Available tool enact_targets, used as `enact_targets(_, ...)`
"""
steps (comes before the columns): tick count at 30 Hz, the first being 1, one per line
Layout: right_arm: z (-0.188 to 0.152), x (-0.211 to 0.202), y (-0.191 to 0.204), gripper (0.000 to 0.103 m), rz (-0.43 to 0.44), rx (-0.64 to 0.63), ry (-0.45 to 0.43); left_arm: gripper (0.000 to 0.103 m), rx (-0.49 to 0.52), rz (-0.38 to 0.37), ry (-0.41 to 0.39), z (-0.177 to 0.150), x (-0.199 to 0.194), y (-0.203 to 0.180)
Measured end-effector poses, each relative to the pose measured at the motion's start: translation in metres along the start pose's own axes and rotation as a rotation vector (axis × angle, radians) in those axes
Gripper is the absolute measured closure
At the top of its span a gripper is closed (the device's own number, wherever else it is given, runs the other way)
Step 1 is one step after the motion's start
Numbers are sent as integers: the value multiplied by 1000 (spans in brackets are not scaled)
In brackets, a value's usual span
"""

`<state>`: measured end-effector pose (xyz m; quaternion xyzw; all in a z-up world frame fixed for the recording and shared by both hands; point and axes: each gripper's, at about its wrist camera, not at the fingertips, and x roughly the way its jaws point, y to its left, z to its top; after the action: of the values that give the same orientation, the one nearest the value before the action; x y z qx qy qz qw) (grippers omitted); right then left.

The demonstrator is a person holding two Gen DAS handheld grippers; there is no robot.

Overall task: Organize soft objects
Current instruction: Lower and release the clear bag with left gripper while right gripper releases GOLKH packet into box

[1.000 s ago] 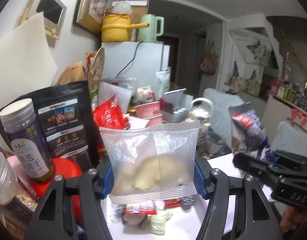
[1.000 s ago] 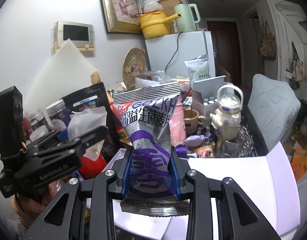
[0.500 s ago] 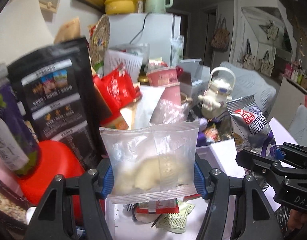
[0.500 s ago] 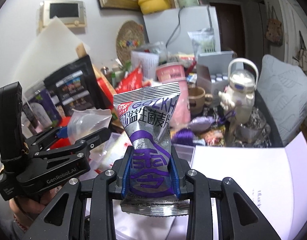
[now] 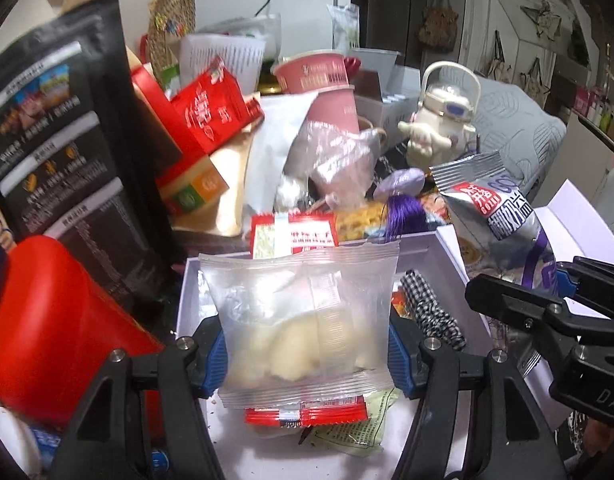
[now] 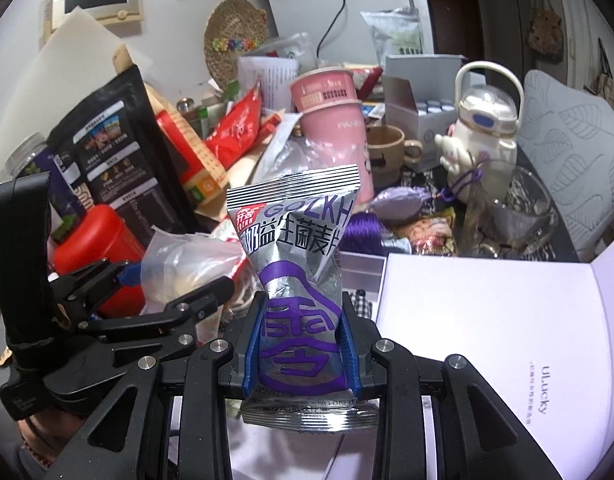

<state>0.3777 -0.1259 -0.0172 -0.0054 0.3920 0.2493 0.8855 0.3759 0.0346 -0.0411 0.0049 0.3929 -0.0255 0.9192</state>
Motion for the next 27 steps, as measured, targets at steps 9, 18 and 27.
enact_targets(9, -6, 25, -3, 70, -20, 8, 69, 40, 20, 19, 26, -4, 9, -6)
enact_targets(18, -13, 39, -8, 69, -43, 8, 119, 38, 24, 38, 71, -8, 25, -6)
enact_targets(27, -15, 41, -3, 69, -57, -18, 133, 32, 18, 31, 103, -8, 29, -2)
